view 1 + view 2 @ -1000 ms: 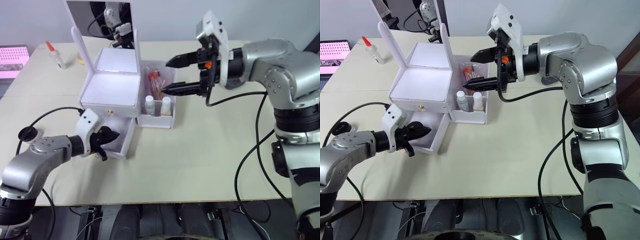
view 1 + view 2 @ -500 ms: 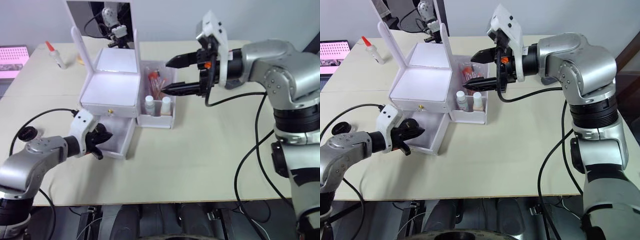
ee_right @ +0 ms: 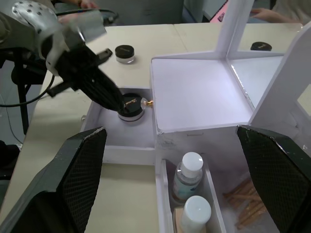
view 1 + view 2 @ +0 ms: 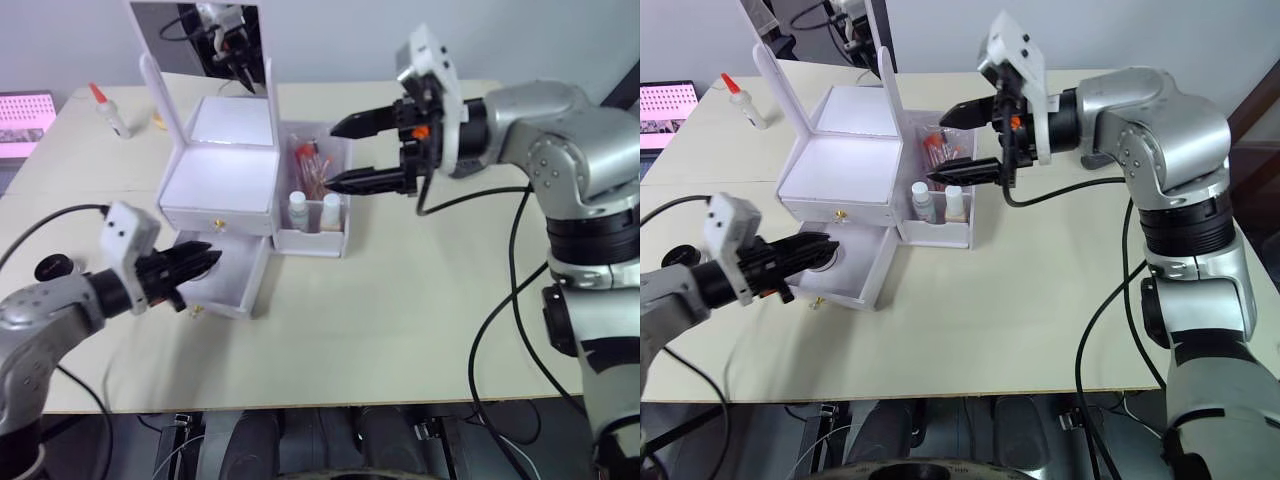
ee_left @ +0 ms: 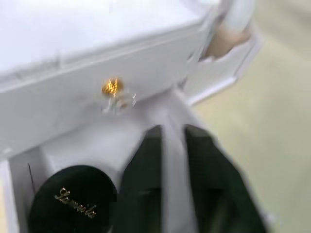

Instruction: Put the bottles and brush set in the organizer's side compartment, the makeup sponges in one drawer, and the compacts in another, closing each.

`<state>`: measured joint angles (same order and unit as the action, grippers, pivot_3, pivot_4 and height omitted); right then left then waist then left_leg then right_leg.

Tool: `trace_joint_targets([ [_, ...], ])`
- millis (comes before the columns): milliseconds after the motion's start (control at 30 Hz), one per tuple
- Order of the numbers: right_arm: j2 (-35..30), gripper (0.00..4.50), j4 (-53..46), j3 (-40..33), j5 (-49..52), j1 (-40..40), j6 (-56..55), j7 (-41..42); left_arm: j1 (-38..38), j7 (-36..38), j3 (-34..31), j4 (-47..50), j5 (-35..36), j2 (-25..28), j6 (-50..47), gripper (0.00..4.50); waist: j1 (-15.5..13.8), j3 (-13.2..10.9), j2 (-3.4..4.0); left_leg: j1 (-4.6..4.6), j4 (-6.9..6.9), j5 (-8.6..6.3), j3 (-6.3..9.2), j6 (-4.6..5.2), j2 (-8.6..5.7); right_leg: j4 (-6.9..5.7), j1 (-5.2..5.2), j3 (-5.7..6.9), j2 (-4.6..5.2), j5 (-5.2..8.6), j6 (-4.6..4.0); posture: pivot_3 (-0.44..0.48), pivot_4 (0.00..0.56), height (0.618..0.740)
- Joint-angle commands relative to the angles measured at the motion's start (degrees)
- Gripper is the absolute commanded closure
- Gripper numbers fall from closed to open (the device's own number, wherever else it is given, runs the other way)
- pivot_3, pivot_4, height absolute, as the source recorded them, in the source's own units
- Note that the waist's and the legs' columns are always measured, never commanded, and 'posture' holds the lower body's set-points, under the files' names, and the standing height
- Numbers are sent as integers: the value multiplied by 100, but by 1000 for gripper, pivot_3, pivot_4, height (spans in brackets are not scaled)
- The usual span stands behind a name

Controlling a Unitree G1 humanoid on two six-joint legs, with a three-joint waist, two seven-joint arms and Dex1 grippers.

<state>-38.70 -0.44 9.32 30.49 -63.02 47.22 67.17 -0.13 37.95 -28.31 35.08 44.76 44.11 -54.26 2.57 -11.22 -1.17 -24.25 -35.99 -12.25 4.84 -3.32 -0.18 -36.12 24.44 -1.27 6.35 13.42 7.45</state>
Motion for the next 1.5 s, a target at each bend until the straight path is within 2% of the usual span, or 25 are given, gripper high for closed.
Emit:
trace_joint_targets([
  [33, -160, 0, 154, -232, -174, 295, -712, 257, 552, -15, -1009, 303, 153, -210, 383, 1686, -7, 0, 0, 0, -1, 0, -1, 0, 0, 0, 0, 0, 0, 0, -1, 0, 150, 740],
  [133, -163, 0, 632, -308, -327, 462, -1069, 283, 1258, -13, -1863, 184, 71, -625, 858, 69, 0, 0, 0, -1, -8, 0, -3, 0, 0, 1, -2, -2, 0, 10, -22, 0, 150, 740],
  [167, -139, 0, 763, -328, -378, 514, -1195, 275, 1519, 23, -2053, 119, -46, -747, 1052, 25, 0, 0, -1, 0, -8, 0, -4, 0, 0, 1, -2, -3, 0, 11, -23, 0, 150, 740],
  [267, -137, 0, 1026, -354, -546, 661, -1530, 276, 2049, -67, -2577, -100, -225, -1194, 1639, 25, -5, 1, -1, 4, -5, 0, -6, 0, 0, 3, -3, -4, 0, 13, -26, 0, 150, 740],
  [433, -299, 0, 1632, -494, -748, 942, -2116, 449, 3145, 186, -3298, -593, -515, -1907, 2697, 25, -11, 3, -5, 3, -11, 0, -8, -1, 0, 11, -10, -3, 1, 13, -28, 0, 150, 740],
  [533, -446, 0, 1900, -547, -883, 1141, -2530, 648, 3591, 257, -3512, -1057, -691, -2050, 3190, 25, -28, 4, -9, 3, -9, -1, -12, -1, 0, 21, -15, -2, 5, 14, -28, 0, 150, 740],
  [700, -593, 0, 2550, -693, -1127, 1124, -3003, 677, 3759, 114, -3898, -1925, -500, -2223, 3722, 25, -2, 4, -7, 6, -12, -2, -12, -2, 0, 19, -13, -3, 7, 14, -30, 0, 150, 740],
  [867, -634, 0, 2869, -724, -1290, 1187, -3166, 760, 3909, 225, -3784, -2514, -518, -2419, 4139, 25, 7, 4, -7, 6, -7, -2, -15, -3, 0, 23, -12, -3, 9, 14, -30, 0, 150, 740],
  [1100, -635, 0, 2892, -747, -1274, 1171, -3063, 1054, 3956, 142, -3630, -2444, -383, -2388, 4255, 25, -8, 4, -7, 5, -9, -2, -15, -4, 0, 22, -11, -4, 10, 14, -30, 0, 150, 740],
  [1267, -607, 0, 2117, -520, -1074, 1133, -2641, 1636, 3942, 18, -3413, -2035, -352, -2085, 3980, 25, -2, 3, -6, 4, -6, -2, -14, -4, 0, 20, -9, -3, 10, 14, -30, 0, 150, 740],
  [1433, -423, 0, 1228, -347, -706, 703, -2098, 2064, 3596, -905, -3314, -1567, -189, -1358, 2986, 25, -2, 0, -2, 4, -7, -2, -12, -3, 0, 12, -6, -4, 10, 14, -29, 0, 150, 740],
  [1500, -289, 0, 999, -274, -659, 484, -1999, 2067, 3379, -1281, -3115, -1537, -335, -1132, 2626, 25, 1, 0, 3, 5, -6, -2, -11, -3, 0, 7, -3, -4, 9, 14, -29, 0, 150, 740],
])
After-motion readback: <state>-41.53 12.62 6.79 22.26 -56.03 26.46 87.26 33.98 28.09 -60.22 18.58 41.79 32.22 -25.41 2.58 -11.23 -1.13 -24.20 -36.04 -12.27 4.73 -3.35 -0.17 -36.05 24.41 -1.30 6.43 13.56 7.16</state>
